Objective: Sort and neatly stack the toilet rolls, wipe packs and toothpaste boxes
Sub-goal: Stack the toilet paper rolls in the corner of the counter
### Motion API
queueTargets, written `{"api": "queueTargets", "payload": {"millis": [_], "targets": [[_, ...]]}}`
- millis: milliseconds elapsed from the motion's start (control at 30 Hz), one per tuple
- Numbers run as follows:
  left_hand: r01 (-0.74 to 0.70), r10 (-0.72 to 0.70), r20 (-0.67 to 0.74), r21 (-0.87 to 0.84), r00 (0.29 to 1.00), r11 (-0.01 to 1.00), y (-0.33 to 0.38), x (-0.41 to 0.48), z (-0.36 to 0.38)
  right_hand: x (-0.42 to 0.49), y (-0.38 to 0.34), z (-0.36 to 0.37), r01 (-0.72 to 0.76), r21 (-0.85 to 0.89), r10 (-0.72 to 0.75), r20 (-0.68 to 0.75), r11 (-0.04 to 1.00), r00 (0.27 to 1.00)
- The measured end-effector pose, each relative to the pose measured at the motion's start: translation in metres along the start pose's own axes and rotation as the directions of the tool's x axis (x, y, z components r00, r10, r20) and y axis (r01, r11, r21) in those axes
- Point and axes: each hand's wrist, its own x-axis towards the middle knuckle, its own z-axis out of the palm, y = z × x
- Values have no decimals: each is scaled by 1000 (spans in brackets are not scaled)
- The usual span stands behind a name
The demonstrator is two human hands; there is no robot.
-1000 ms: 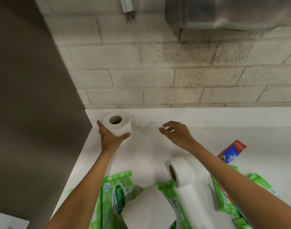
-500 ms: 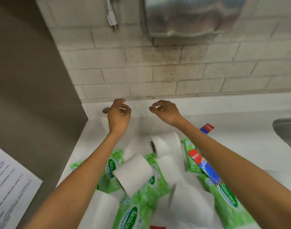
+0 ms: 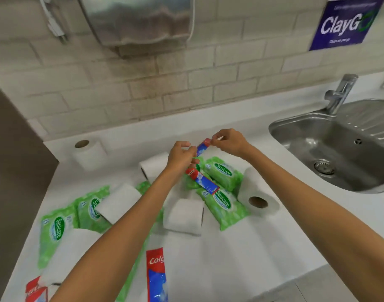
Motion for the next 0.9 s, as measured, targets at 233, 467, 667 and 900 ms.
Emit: {"api": "queueTargets", "payload": {"millis": [233, 467, 667, 900], "targets": [[165, -162, 132, -15, 978, 986, -26, -24, 58, -44, 79, -25, -334, -51, 324, -146, 941, 935], [182, -187, 152, 43, 971, 982, -32, -46, 80, -76, 119, -20, -528, 131, 541, -111, 839, 833], [183, -193, 158, 74, 969, 980, -34, -53, 83, -85, 123, -11, -583, 307, 604, 32, 752, 796], [163, -166, 137, 36, 977, 986, -27, -54, 70, -82, 116, -21, -499, 435, 573, -49, 750, 818]]}}
